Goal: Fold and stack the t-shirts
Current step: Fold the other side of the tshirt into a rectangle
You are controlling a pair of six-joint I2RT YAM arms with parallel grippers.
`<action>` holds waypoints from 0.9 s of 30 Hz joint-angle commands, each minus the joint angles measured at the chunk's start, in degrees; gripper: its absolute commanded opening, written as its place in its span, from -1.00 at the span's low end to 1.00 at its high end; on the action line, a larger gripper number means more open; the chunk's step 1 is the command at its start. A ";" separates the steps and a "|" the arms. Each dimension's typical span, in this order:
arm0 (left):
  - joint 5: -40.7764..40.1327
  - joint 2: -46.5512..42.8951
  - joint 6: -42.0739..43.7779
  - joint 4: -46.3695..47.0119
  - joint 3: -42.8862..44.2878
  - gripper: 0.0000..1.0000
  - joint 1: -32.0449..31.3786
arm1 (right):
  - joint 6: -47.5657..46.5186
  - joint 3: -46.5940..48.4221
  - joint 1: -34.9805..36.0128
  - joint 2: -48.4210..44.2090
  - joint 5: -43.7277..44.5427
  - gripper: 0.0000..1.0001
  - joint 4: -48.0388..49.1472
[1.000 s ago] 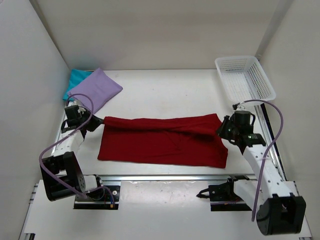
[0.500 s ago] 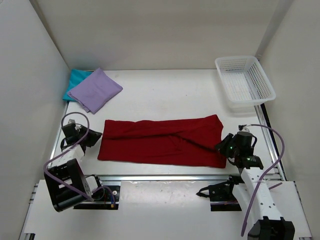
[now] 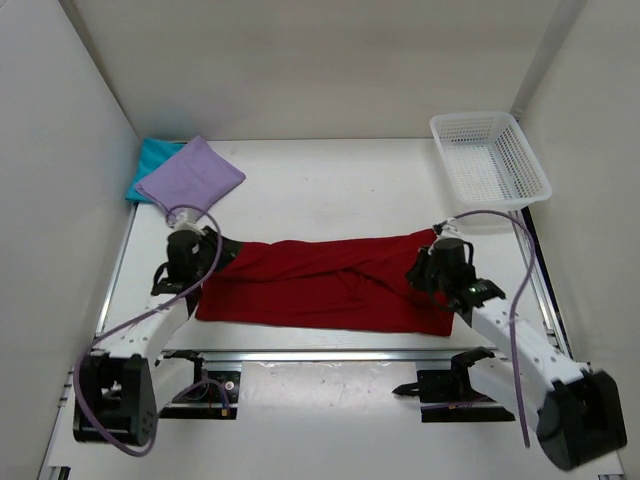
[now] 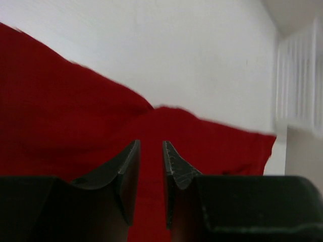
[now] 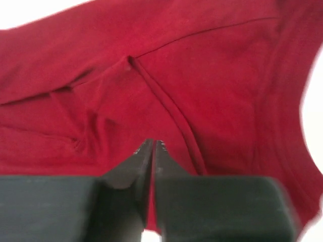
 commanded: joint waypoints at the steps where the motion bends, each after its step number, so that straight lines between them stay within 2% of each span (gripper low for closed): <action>1: -1.92 5.48 -0.09 4.18 -1.07 -0.30 -7.89 | -3.37 3.02 0.22 9.73 -1.64 -0.85 10.98; 2: -1.56 8.03 -0.18 5.41 -0.81 -0.32 -8.16 | -4.16 3.90 0.22 13.07 -1.66 -0.62 12.13; 5: 3.18 12.08 -1.84 7.97 -2.29 -0.37 -6.16 | -5.83 5.49 -0.48 18.01 -4.11 -0.16 18.09; 8: 4.50 12.53 -1.94 10.52 -5.02 -0.37 -4.05 | -5.93 7.60 -0.49 22.14 -6.67 -0.04 20.66; 14: 3.54 9.64 -0.88 10.87 -8.27 -0.36 -6.67 | -7.77 10.85 2.59 28.39 -4.99 -0.04 21.01; 17: 2.57 8.49 0.00 10.70 -8.89 -0.35 -7.99 | -7.68 11.29 1.80 30.42 -5.53 -0.12 21.19; 20: 4.06 8.93 -0.53 11.84 -10.03 -0.36 -5.28 | -7.25 10.77 2.15 30.60 -5.61 -0.35 20.93; 21: 4.33 8.84 -0.88 12.63 -10.56 -0.36 -4.48 | -7.24 10.59 2.50 30.25 -5.70 -0.46 21.02; 22: 4.77 9.28 -1.31 13.16 -10.48 -0.38 -4.22 | -7.50 10.59 3.11 29.64 -5.61 -0.72 19.97; 24: 4.77 9.55 -1.49 13.34 -10.39 -0.39 -5.26 | -6.81 10.85 4.08 27.88 -4.30 -1.00 17.43; 27: 4.07 9.11 -1.41 13.16 -9.16 -0.37 -6.32 | -5.84 10.59 7.32 23.76 -1.49 -0.99 12.60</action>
